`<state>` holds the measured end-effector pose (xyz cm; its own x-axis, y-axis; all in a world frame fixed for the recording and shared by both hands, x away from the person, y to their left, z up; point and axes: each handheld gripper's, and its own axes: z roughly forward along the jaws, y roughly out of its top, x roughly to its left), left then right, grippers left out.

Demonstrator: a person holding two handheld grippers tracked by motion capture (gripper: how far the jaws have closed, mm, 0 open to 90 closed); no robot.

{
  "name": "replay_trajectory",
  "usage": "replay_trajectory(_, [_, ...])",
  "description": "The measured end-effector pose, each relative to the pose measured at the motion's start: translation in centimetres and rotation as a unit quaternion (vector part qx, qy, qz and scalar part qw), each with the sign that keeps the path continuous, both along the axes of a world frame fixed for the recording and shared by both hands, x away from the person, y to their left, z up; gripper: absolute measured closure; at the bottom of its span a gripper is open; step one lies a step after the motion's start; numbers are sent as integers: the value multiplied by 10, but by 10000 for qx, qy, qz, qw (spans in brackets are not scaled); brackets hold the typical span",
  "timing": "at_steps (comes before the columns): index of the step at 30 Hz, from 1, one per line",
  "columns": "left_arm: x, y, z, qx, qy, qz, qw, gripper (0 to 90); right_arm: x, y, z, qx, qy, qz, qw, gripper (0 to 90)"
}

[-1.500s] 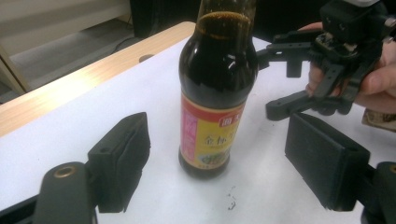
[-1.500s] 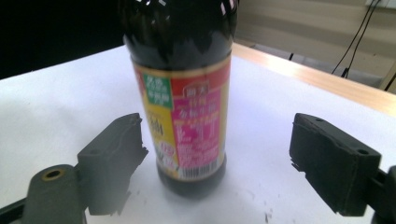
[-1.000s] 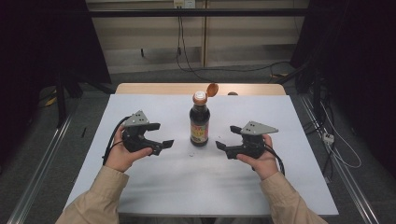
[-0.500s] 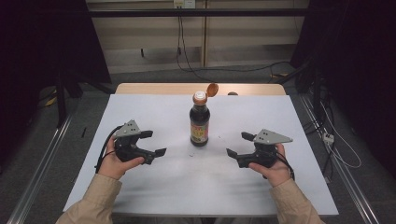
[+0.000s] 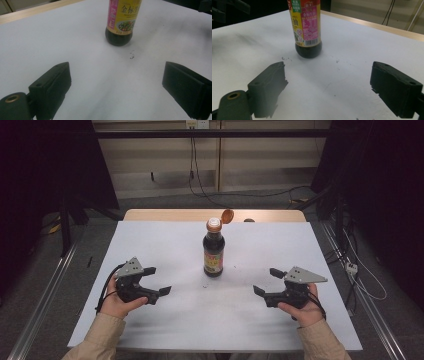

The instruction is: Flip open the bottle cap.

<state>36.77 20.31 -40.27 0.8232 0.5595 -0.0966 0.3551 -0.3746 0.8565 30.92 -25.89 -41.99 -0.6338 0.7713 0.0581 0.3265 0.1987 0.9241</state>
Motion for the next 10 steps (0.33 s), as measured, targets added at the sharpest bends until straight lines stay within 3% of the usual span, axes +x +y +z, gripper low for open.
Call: replay_trajectory(10, [-5, 7, -4, -4, -75, 23, 10000, 72, -9, -14, -11, -131, 54, -119, 9998, 132])
